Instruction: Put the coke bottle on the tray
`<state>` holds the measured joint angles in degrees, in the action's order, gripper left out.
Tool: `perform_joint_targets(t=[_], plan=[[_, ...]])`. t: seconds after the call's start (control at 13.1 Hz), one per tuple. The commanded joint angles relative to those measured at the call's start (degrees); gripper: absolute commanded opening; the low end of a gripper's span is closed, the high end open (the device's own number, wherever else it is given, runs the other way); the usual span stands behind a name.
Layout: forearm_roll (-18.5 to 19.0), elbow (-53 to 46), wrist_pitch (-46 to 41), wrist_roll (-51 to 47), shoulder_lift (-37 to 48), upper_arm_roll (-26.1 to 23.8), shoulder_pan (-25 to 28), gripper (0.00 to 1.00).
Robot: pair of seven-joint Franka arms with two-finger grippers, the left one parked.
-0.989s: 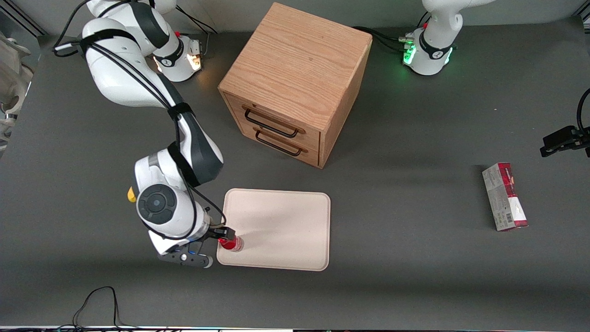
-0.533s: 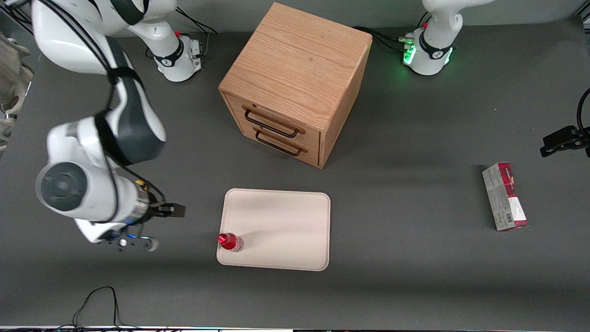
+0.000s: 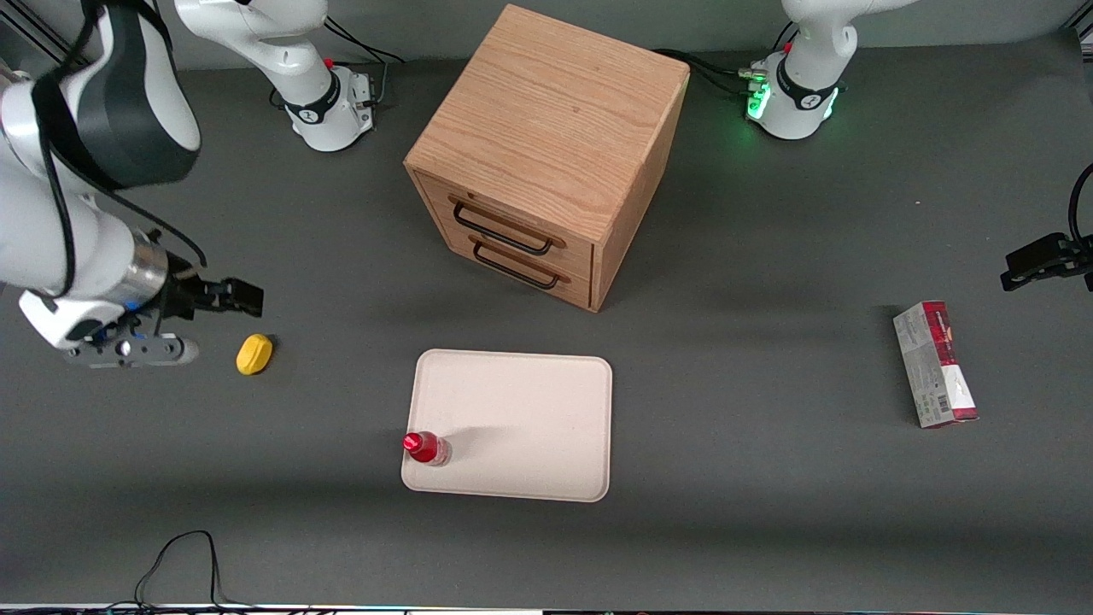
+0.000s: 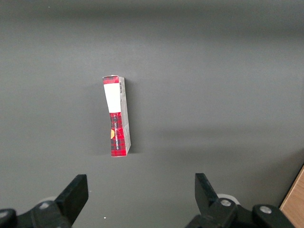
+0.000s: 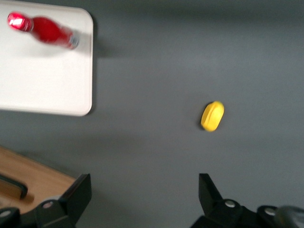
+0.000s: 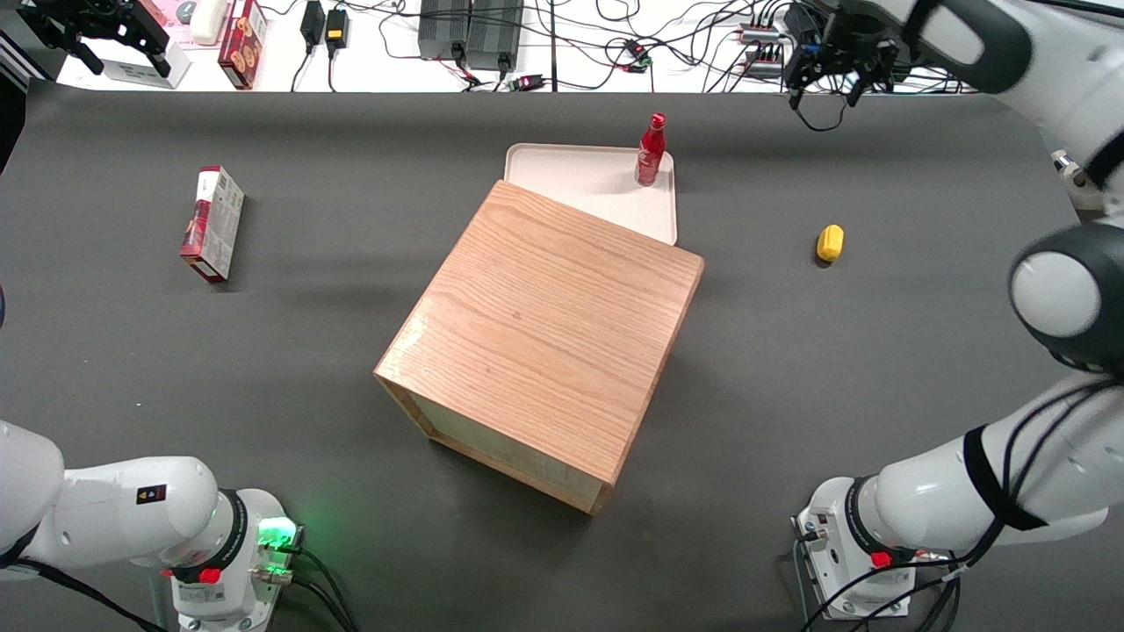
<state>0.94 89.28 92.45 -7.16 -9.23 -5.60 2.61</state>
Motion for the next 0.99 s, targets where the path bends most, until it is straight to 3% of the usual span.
perform_joint_targets(t=[0.0, 0.23, 0.91], plan=[[-4.45, 10.1, 2.47, 5.66, 10.17, 4.71, 0.29, 1.0], [-4.54, 11.79, 1.68, 8.83, 12.66, 6.83, 0.29, 1.0], [-4.63, 9.52, 1.42, 8.31, 10.91, 6.92, 0.12, 1.0]])
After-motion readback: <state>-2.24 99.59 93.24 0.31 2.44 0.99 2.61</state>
